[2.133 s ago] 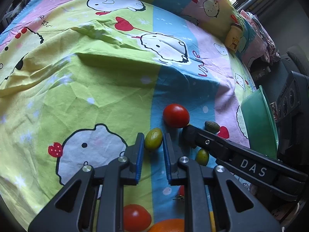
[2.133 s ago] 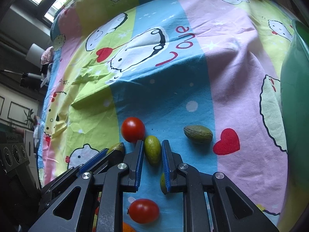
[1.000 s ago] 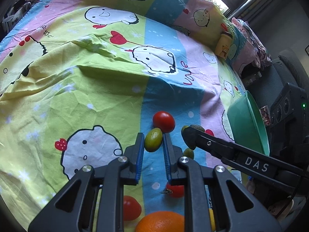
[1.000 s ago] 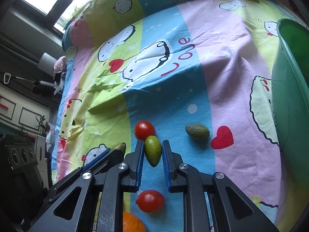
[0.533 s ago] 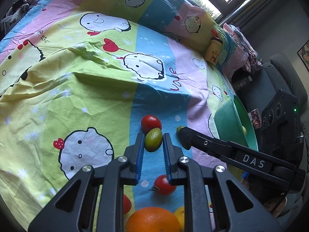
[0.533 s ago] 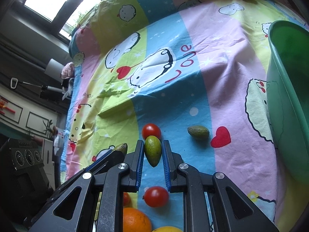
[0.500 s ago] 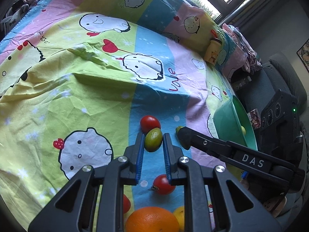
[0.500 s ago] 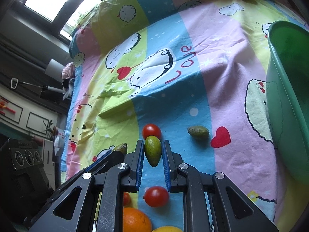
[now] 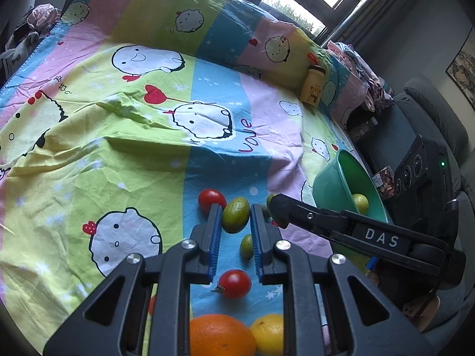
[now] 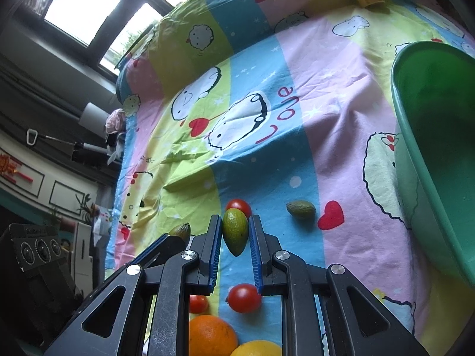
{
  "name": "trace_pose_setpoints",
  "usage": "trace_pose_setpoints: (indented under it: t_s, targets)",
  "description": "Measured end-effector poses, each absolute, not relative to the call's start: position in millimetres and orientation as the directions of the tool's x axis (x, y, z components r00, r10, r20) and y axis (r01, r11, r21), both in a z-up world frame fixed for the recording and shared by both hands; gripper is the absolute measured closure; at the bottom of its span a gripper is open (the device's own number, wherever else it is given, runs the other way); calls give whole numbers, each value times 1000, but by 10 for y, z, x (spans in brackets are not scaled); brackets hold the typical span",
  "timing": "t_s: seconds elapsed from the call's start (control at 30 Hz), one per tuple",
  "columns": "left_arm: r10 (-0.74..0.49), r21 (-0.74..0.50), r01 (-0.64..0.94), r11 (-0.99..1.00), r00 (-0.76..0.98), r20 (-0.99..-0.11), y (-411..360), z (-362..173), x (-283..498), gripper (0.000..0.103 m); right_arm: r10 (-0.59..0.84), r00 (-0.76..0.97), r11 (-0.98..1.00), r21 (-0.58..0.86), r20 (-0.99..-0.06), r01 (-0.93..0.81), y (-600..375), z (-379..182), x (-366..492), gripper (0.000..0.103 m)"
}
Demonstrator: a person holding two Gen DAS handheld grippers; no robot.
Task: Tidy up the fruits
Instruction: 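Carry the green olive in the left tool over the green basin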
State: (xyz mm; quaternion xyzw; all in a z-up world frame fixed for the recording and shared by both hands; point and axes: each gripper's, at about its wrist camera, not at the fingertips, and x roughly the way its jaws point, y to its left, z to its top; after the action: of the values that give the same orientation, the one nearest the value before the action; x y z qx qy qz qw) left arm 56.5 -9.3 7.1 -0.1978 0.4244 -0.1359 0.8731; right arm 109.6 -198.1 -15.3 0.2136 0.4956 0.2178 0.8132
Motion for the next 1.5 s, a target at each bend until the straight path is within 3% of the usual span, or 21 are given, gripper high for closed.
trace_pose_setpoints:
  t_s: [0.6, 1.17, 1.5]
  targets:
    - [-405, -416, 139, 899, 628, -665, -338, 262, 564, 84, 568, 485, 804, 575, -665, -152, -2165, 40, 1000, 84]
    - [-422, -335, 263, 905, 662, -619, -633, 808, 844, 84, 566, 561, 779, 615, -604, -123, -2501, 187, 1003, 85]
    - [-429, -324, 282, 903, 634, -643, -803, 638, 845, 84, 557, 577, 779, 616, -597, -115, -2574, 179, 966, 84]
